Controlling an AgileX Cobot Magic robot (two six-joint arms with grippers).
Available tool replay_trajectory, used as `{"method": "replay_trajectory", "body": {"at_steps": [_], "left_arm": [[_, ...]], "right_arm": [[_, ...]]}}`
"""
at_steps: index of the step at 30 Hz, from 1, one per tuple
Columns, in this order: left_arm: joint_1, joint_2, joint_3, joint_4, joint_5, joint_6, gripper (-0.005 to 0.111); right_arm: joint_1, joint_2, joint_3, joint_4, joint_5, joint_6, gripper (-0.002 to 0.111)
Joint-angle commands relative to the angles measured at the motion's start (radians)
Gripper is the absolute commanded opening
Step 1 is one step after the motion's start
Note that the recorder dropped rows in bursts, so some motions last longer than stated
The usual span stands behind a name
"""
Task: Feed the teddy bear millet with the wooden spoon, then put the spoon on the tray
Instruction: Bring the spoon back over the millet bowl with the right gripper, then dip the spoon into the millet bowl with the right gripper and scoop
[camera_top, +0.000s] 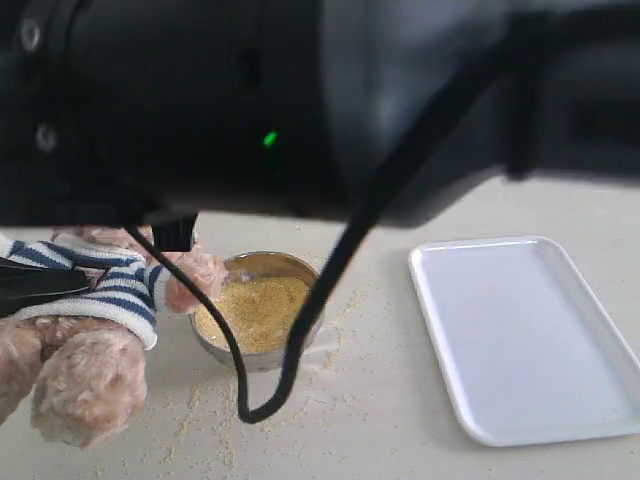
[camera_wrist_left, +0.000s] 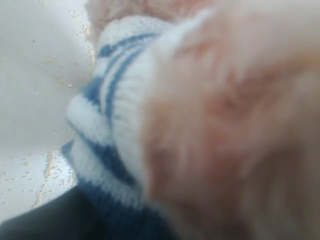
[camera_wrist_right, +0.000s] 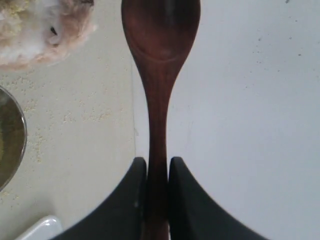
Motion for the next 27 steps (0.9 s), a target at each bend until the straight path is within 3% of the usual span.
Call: {"method": "replay_trajectory", "body": {"at_steps": [1,4,9,27], "left_arm": [[0.003,-0.003,0.004,-0.021,0.032,0.014,0.005],[0.003,-0.003,0.004,-0.023,0.032,0.023,0.005],[0.003,-0.003,0.004,-0.051,0.032,0.035,0.005],[0.003,-0.003,0.004,-0.074,0.032,0.056,0.005]], "right_arm": [[-0.076,-0.122,-0.002,0.245,-0.004,-0.089,0.0],[-0.24,-0.185,-0.002,0.571,0.059,-0.206,0.0],[-0.453,-0.185,-0.002,0.869,0.151,-0.331,0.0],[-0.466,0.019,-0.002,0.899,0.134,-0.481,0.0]]}}
